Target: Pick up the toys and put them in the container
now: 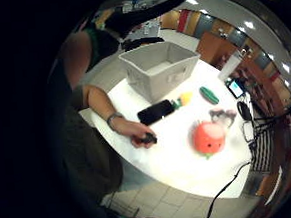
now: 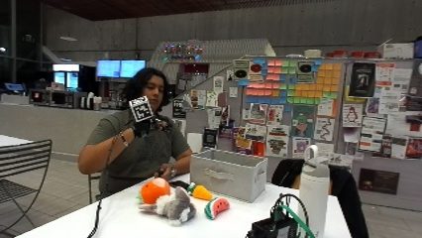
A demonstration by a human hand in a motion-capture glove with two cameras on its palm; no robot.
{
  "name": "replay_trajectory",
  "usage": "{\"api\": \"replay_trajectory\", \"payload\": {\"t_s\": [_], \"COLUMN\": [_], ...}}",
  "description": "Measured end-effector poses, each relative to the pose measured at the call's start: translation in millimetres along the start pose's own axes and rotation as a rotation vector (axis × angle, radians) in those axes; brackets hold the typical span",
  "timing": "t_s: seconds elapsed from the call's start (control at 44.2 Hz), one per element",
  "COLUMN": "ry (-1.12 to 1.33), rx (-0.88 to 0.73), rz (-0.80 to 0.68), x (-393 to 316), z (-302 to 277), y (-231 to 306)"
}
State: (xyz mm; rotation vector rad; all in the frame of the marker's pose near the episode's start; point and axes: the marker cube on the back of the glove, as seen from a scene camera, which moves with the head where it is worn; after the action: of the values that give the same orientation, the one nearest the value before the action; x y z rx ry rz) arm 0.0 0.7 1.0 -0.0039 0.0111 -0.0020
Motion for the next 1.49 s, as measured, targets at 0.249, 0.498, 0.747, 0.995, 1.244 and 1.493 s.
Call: {"api": "replay_trajectory", "payload": {"t_s": [0.249, 0.498, 0.747, 0.995, 1.244, 1.493], "ry": [0.071, 0.122, 0.236, 0.453, 0.573, 0.486], "rx": [-0.015, -0.013, -0.019, -0.044, 0.174, 0.421], "rz": [0.005, 0.256, 0.636, 0.725, 0.672, 0.520], "x": [19.6, 99.0, 225.1, 254.5, 256.4, 156.4], "z": [-2.1, 8.3, 57.7, 141.5, 130.0, 64.9], "y": [5.0, 16.2, 54.7, 80.8, 73.4, 23.2]}}
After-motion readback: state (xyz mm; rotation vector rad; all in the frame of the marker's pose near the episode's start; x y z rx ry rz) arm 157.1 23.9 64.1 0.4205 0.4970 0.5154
